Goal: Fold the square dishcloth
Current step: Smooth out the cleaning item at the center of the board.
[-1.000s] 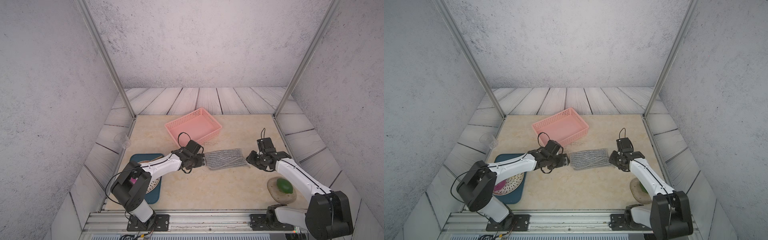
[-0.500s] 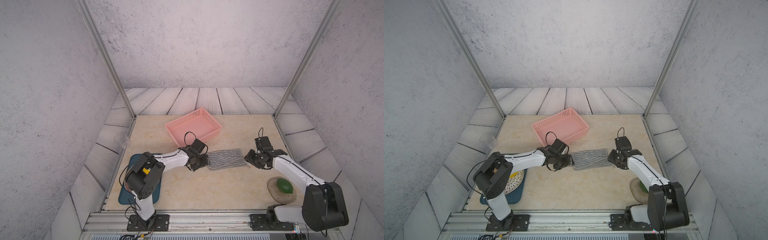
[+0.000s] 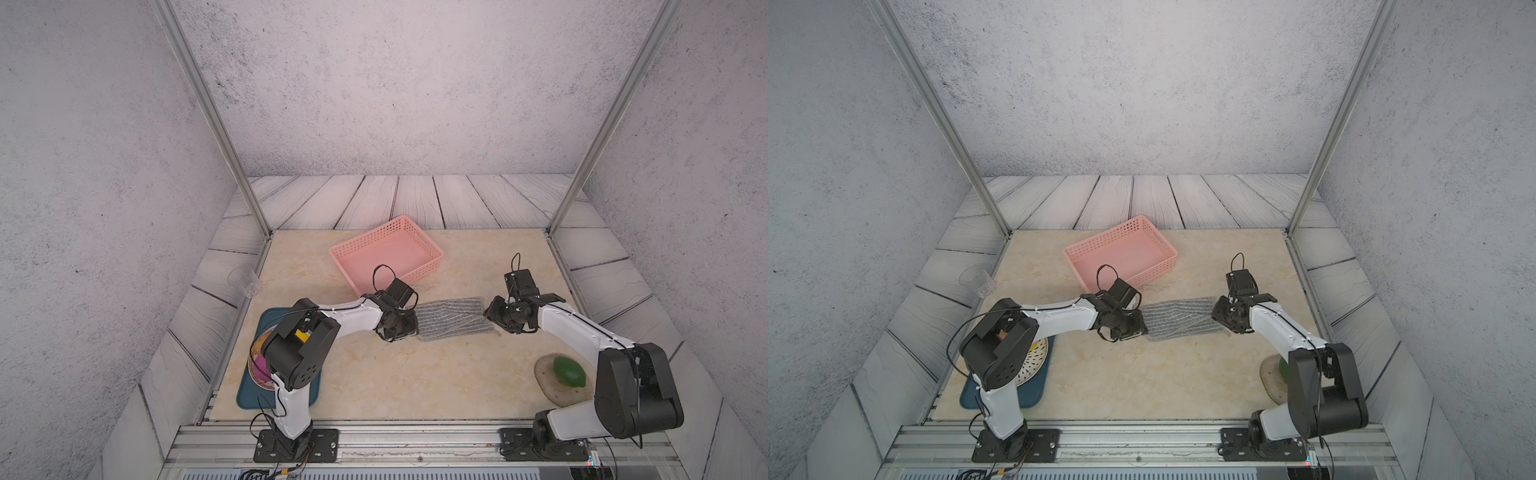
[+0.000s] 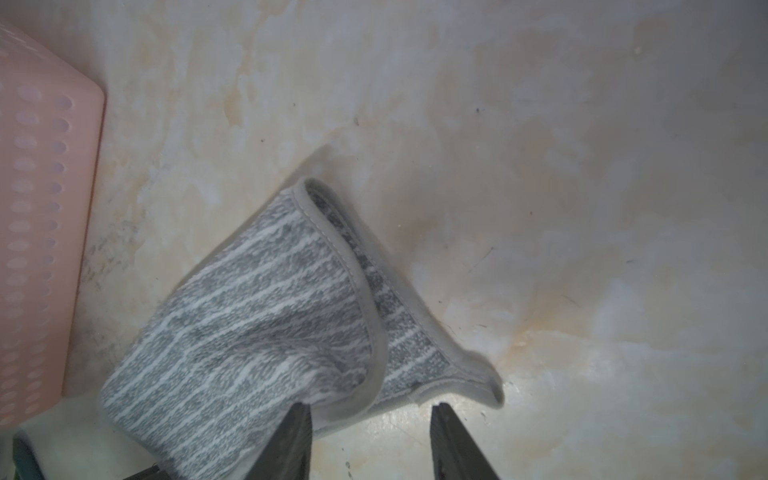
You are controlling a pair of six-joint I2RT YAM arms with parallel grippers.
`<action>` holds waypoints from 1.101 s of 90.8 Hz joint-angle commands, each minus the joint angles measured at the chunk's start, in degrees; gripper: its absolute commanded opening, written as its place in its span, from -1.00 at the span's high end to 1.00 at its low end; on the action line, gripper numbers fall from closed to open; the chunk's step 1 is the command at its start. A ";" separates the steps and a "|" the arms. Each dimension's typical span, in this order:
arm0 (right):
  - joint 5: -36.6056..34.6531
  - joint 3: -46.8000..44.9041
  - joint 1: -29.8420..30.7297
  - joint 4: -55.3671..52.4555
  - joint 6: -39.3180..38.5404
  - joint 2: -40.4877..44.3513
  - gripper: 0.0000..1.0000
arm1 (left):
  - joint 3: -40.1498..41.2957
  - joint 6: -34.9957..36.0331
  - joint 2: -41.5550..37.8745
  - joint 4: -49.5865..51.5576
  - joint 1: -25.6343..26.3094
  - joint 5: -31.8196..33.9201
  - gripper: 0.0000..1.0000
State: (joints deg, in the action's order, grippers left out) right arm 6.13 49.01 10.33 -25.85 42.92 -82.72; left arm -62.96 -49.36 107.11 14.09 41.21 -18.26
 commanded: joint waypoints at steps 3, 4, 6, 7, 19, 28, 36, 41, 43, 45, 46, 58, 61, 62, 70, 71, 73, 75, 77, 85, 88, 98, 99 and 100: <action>1.15 1.02 -0.01 0.00 0.24 -1.07 0.11 | -1.01 0.45 1.04 1.27 -0.17 -0.26 0.31; 1.16 1.01 0.01 0.00 0.24 -1.14 0.11 | -1.02 0.52 1.06 1.28 -0.17 -0.27 0.31; 1.21 0.89 0.04 0.05 0.30 -1.18 0.11 | -1.02 0.46 1.08 1.29 -0.17 -0.39 0.31; 1.23 0.85 0.00 0.07 0.32 -1.20 0.11 | -0.98 0.43 1.08 1.29 -0.17 -0.42 0.29; 1.56 0.19 0.12 0.41 0.59 -1.31 0.13 | -0.79 0.41 1.01 1.38 -0.08 -0.92 -0.01; 1.60 -0.06 0.13 0.62 0.68 -1.62 0.14 | -0.75 0.48 1.12 1.17 0.16 -1.52 -0.11; 1.73 -0.14 0.03 0.87 0.76 -1.98 0.15 | -0.97 0.54 1.54 1.03 0.43 -2.01 -0.09; 1.90 -0.28 0.04 1.09 0.85 -2.33 0.16 | -1.11 0.51 1.73 1.07 0.49 -2.13 -0.02; 2.05 -0.31 -0.04 1.24 0.85 -2.46 0.16 | -1.11 0.59 1.77 1.11 0.53 -2.13 0.02; 2.26 -0.32 0.00 1.30 0.85 -2.63 0.16 | -1.09 0.59 1.81 1.12 0.49 -2.13 0.05; 2.33 -0.32 -0.02 1.36 0.90 -2.63 0.16 | -1.06 0.63 1.84 1.16 0.51 -2.09 0.07; 4.14 -0.78 0.00 2.72 1.34 -3.20 0.15 | -1.05 0.67 2.13 1.08 0.53 -2.19 0.26; 4.58 -0.91 -0.03 3.07 1.44 -3.35 0.14 | -1.04 0.62 2.26 0.98 0.54 -2.26 0.30; 4.72 -0.92 0.01 3.21 1.50 -3.39 0.14 | -1.03 0.56 2.29 0.96 0.54 -2.28 0.31; 5.55 -1.23 0.05 3.88 1.94 -4.09 0.14 | -1.05 0.51 2.48 1.00 0.54 -2.30 0.48; 5.64 -1.26 0.05 3.92 1.97 -4.19 0.14 | -1.08 0.59 2.53 1.06 0.54 -2.26 0.50; 5.82 -1.39 0.04 4.10 2.05 -4.33 0.14 | -1.11 0.61 2.46 1.21 0.54 -2.14 0.55; 6.00 -1.49 0.04 4.24 2.14 -4.48 0.14 | -1.11 0.66 2.37 1.36 0.54 -2.02 0.60; 6.11 -1.58 0.00 4.43 2.23 -4.56 0.14 | -1.13 0.67 2.28 1.44 0.54 -1.88 0.64; 6.35 -2.05 0.04 4.95 2.52 -4.95 0.17 | -1.23 1.13 1.65 2.30 0.54 -1.19 0.79; 6.35 -2.15 0.15 5.01 2.59 -5.08 0.19 | -1.32 1.38 1.35 2.65 0.54 -0.69 0.83; 6.39 -2.23 0.08 5.15 2.61 -5.36 0.27 | -1.45 2.00 0.22 3.41 0.54 0.18 0.92; 6.42 -2.24 0.02 5.13 2.66 -5.35 0.28 | -1.50 1.99 0.12 3.45 0.54 0.21 0.93; 6.43 -2.25 0.03 5.11 2.68 -5.39 0.29 | -1.48 2.04 0.03 3.56 0.54 0.23 0.94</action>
State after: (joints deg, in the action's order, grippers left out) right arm 12.03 47.44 10.33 -20.80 45.01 -87.72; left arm -63.51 -48.64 108.40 14.98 41.65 -19.77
